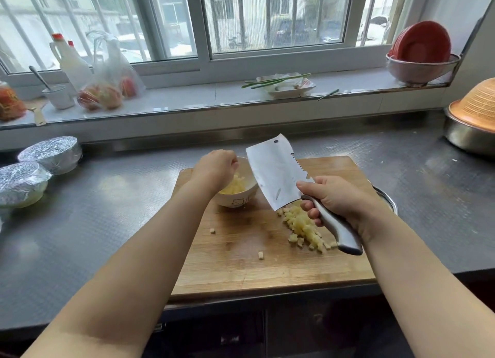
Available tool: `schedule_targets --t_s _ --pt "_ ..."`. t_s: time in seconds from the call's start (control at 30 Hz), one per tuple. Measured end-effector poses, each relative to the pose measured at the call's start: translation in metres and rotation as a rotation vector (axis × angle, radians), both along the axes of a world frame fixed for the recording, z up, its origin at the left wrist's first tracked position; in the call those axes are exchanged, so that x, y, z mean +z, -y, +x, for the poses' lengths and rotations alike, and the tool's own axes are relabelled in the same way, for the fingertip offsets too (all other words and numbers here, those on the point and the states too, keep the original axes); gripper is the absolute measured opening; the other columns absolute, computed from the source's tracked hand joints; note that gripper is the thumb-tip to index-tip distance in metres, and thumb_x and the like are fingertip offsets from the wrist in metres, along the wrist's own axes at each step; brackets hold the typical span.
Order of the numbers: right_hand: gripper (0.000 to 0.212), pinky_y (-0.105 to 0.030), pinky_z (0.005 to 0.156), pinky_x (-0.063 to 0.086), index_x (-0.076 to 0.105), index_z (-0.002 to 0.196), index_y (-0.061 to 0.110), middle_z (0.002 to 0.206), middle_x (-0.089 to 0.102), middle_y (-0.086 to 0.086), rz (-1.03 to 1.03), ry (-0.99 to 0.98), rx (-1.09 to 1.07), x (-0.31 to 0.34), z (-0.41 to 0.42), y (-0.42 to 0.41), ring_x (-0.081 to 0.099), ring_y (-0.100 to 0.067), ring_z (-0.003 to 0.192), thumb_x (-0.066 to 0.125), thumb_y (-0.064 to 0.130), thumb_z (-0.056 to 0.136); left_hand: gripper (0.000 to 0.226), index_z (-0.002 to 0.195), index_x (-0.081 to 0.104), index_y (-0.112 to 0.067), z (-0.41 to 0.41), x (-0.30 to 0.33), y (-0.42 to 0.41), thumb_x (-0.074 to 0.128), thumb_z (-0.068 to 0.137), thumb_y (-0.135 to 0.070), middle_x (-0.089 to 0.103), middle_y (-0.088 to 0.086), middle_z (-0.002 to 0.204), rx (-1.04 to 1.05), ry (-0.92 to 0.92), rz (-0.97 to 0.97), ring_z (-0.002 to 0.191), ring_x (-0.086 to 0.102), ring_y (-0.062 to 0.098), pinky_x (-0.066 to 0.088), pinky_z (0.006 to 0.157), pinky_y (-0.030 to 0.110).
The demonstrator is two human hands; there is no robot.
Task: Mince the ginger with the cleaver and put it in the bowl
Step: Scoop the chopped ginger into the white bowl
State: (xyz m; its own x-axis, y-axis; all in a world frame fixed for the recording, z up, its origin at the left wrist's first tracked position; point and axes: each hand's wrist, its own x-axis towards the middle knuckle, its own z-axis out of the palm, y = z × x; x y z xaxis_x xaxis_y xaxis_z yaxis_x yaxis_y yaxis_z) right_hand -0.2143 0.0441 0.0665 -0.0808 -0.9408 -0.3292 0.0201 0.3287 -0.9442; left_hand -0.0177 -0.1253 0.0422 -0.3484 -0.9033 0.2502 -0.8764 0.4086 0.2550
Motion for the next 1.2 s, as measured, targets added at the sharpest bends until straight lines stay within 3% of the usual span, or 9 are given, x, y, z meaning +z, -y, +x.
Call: schedule_targets --t_s 0.2,0.33,0.53,0.67,0.77,0.87,0.97,1.07,1.2 --pt "0.021 -0.023 0.038 0.043 0.056 0.106 0.003 0.058 0.053 -0.004 -0.091 -0.068 -0.061 -0.003 -0.004 -0.007 0.046 -0.011 0.044 0.054 0.024 0.1 0.033 0.098 0.062 -0.023 0.0 0.004 -0.009 0.042 0.09 0.002 0.061 -0.002 0.104 -0.095 0.049 -0.027 0.102 0.052 0.024 0.048 0.078 0.038" --pt "0.016 -0.023 0.038 0.042 0.056 0.098 0.009 0.056 0.053 -0.002 -0.132 -0.037 -0.137 -0.01 -0.013 -0.021 0.045 -0.011 0.042 0.054 0.024 0.1 0.034 0.112 0.058 -0.02 -0.005 0.004 -0.02 0.037 0.094 0.0 0.059 -0.002 0.113 -0.133 0.071 -0.106 0.109 0.045 0.021 0.04 0.085 0.033" --pt "0.02 -0.023 0.037 0.041 0.051 0.083 0.015 0.054 0.051 -0.002 -0.106 -0.01 -0.252 -0.027 -0.035 -0.045 0.044 -0.012 0.04 0.056 0.025 0.1 0.016 0.105 0.057 -0.017 -0.017 -0.004 -0.033 0.041 0.099 -0.018 0.06 0.004 0.108 -0.143 0.072 -0.182 0.102 0.046 0.025 0.04 0.084 0.036" --pt "0.023 -0.022 0.034 0.04 0.051 0.08 0.014 0.051 0.049 -0.002 -0.082 -0.009 -0.297 -0.035 -0.051 -0.061 0.042 -0.012 0.036 0.054 0.023 0.1 0.017 0.093 0.063 -0.009 -0.013 -0.014 -0.067 0.05 0.098 -0.019 0.059 0.001 0.092 -0.194 -0.366 -0.326 0.085 0.05 0.02 0.029 0.069 0.024" --pt "0.023 -0.021 0.033 0.04 0.051 0.08 0.011 0.053 0.048 -0.005 -0.046 -0.024 -0.322 -0.043 -0.061 -0.068 0.042 -0.011 0.034 0.054 0.022 0.101 0.015 0.091 0.064 -0.007 -0.008 -0.029 -0.104 0.054 0.097 -0.016 0.059 -0.005 0.093 -0.152 -0.612 -0.307 0.084 0.051 0.012 0.04 0.069 0.026" --pt "0.023 -0.022 0.034 0.041 0.053 0.082 0.01 0.056 0.048 -0.006 -0.005 -0.024 -0.319 -0.05 -0.066 -0.071 0.042 -0.011 0.035 0.055 0.023 0.1 0.011 0.093 0.065 -0.011 -0.005 -0.049 -0.125 0.056 0.096 -0.017 0.063 -0.002 0.092 -0.096 -0.689 -0.191 0.086 0.056 0.014 0.048 0.075 0.029" --pt "0.025 -0.022 0.033 0.041 0.051 0.079 0.011 0.056 0.047 -0.007 0.0 -0.012 -0.329 -0.055 -0.069 -0.075 0.041 -0.011 0.034 0.054 0.023 0.101 0.011 0.092 0.066 -0.021 0.006 -0.066 -0.128 0.056 0.095 -0.017 0.062 -0.005 0.094 0.018 -0.619 -0.051 0.094 0.057 0.017 0.046 0.081 0.029" --pt "0.024 -0.021 0.032 0.04 0.051 0.079 0.011 0.054 0.048 -0.006 -0.005 -0.006 -0.36 -0.058 -0.07 -0.079 0.041 -0.01 0.033 0.054 0.021 0.101 0.014 0.101 0.063 -0.025 0.017 -0.075 -0.13 0.05 0.096 -0.027 0.059 0.003 0.11 0.225 -0.451 0.041 0.11 0.049 0.028 0.042 0.093 0.041" --pt "0.023 -0.022 0.031 0.039 0.05 0.081 0.01 0.052 0.047 -0.006 0.004 0.019 -0.359 -0.064 -0.073 -0.083 0.041 -0.011 0.032 0.052 0.019 0.101 0.06 0.132 0.042 -0.01 0.008 -0.073 -0.134 0.032 0.097 -0.056 0.034 0.016 0.144 0.359 -0.218 0.216 0.135 0.027 0.035 0.024 0.11 0.049"
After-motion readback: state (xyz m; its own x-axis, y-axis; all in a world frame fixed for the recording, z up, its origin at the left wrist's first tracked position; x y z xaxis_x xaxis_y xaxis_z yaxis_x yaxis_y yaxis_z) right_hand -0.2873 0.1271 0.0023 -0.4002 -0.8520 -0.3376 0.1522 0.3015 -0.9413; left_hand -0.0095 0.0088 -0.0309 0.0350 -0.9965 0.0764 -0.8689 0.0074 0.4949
